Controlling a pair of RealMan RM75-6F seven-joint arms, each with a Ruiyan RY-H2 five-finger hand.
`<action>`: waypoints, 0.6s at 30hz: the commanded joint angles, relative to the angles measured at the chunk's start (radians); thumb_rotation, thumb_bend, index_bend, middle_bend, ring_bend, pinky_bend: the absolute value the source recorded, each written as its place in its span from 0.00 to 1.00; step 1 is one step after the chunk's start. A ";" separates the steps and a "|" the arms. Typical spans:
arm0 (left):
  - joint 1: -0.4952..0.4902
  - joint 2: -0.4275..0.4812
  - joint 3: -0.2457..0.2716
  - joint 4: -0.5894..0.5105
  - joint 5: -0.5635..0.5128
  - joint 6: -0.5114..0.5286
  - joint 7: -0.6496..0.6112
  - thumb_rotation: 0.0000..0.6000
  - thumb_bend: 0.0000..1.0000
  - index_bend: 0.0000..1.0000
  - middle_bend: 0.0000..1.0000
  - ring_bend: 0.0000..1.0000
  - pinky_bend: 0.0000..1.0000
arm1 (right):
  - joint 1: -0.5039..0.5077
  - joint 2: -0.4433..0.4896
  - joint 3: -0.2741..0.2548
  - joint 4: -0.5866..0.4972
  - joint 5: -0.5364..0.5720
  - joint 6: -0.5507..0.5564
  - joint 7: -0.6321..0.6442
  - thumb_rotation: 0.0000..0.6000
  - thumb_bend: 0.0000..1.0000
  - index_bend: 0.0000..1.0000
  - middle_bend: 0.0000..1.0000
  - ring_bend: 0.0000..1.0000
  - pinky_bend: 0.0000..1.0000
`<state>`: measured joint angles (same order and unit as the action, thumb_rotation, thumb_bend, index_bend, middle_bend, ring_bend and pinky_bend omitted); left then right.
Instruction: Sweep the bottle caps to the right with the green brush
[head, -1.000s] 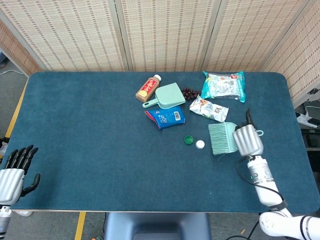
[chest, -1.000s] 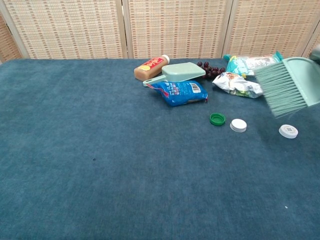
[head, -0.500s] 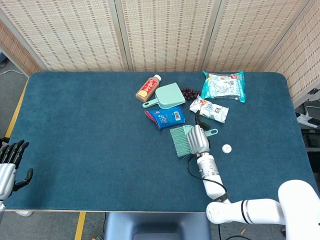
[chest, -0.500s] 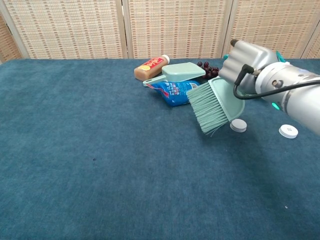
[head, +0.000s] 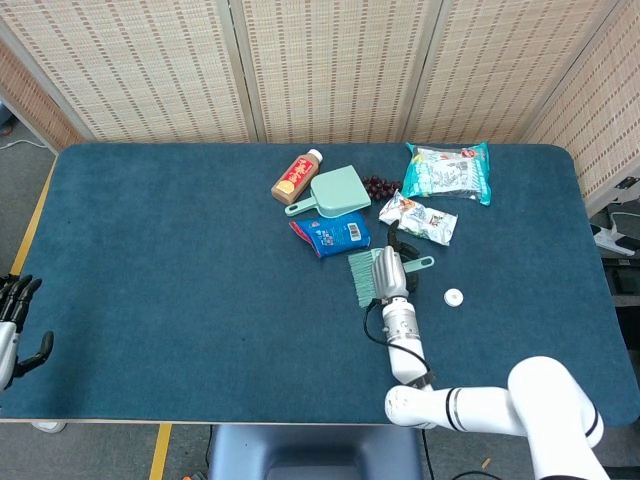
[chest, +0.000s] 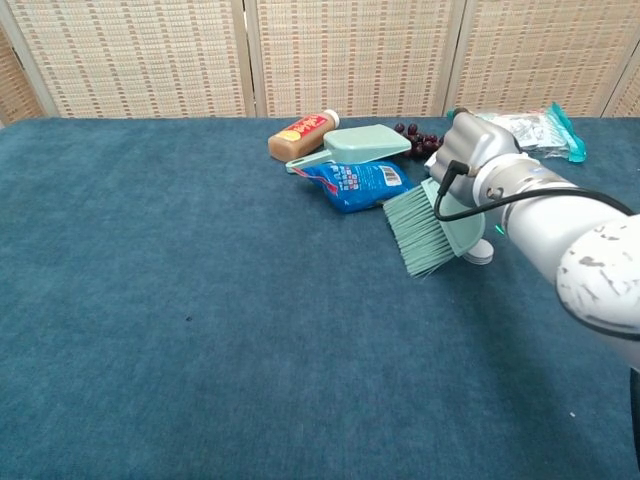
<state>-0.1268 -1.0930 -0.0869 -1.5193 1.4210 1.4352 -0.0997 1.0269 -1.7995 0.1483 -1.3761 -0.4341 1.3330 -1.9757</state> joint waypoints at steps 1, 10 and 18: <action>0.000 0.001 -0.001 0.001 -0.002 -0.002 -0.004 1.00 0.45 0.00 0.00 0.00 0.01 | 0.011 -0.024 -0.011 0.039 0.032 0.006 -0.022 1.00 0.41 0.95 0.82 0.48 0.08; -0.008 0.001 -0.005 0.004 -0.011 -0.018 -0.005 1.00 0.45 0.00 0.00 0.00 0.01 | -0.010 -0.009 -0.054 0.079 0.078 0.027 -0.040 1.00 0.41 0.95 0.82 0.48 0.08; -0.007 -0.005 -0.001 0.010 -0.011 -0.021 0.005 1.00 0.45 0.00 0.00 0.00 0.01 | -0.064 0.050 -0.117 0.067 0.082 0.024 -0.012 1.00 0.41 0.95 0.82 0.48 0.08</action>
<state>-0.1341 -1.0972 -0.0882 -1.5107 1.4098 1.4146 -0.0952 0.9821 -1.7713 0.0527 -1.3005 -0.3475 1.3582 -2.0013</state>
